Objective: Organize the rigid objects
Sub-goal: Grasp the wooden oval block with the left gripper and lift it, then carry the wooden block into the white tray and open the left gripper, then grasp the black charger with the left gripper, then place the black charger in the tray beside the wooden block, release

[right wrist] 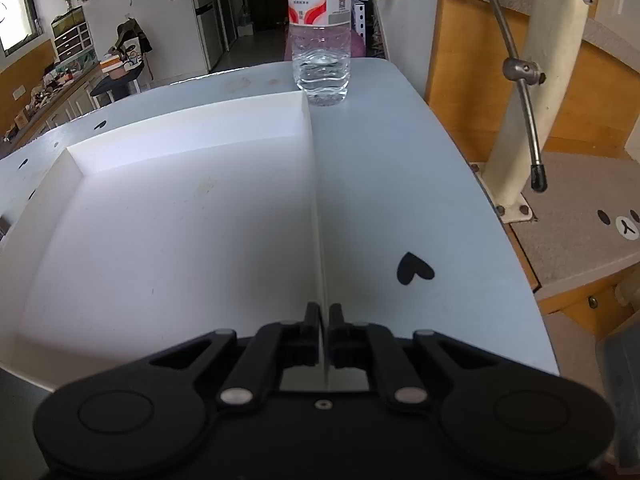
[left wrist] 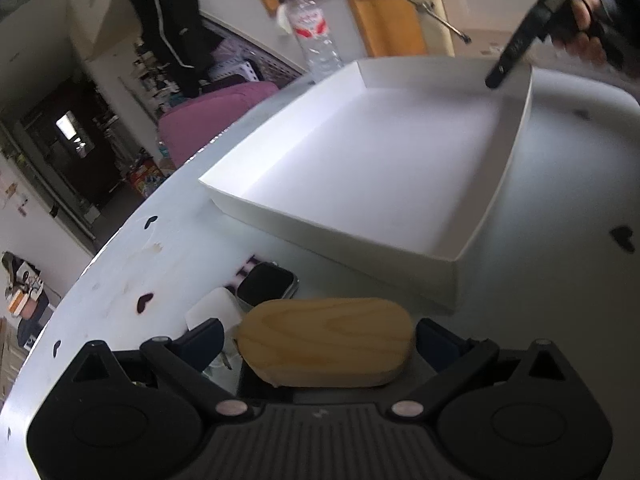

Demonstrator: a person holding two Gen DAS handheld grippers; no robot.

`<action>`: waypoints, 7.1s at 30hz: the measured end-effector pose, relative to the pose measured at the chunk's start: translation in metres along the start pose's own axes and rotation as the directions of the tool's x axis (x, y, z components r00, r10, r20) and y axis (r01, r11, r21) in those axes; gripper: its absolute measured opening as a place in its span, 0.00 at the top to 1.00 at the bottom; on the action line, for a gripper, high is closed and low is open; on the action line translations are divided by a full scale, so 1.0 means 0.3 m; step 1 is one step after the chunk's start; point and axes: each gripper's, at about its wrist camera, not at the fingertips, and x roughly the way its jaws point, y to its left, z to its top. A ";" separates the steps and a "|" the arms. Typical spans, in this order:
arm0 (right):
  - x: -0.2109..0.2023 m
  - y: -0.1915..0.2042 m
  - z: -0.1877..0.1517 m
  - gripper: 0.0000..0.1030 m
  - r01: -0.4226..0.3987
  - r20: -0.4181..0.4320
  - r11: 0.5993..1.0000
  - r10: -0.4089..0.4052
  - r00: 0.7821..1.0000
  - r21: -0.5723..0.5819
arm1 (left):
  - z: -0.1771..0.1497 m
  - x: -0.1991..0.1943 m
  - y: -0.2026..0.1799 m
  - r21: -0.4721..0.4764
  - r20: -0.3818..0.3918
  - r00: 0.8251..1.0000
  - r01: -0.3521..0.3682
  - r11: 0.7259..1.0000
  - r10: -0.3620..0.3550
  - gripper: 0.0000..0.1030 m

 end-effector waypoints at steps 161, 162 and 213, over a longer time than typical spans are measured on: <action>0.030 -0.006 -0.003 0.96 -0.024 -0.036 0.998 0.022 0.999 -0.053 | 0.345 0.044 -0.011 -0.626 0.092 0.995 0.090 0.775 -0.040 0.68; 0.030 -0.006 -0.002 0.96 -0.024 -0.037 0.998 0.022 0.999 -0.052 | 0.369 0.067 -0.035 -0.619 0.093 0.993 0.116 0.777 -0.074 0.68; 0.031 -0.011 -0.003 0.96 -0.026 -0.035 0.999 0.025 0.999 -0.033 | 0.457 0.063 -0.154 -0.556 0.072 0.990 0.141 0.819 -0.122 0.03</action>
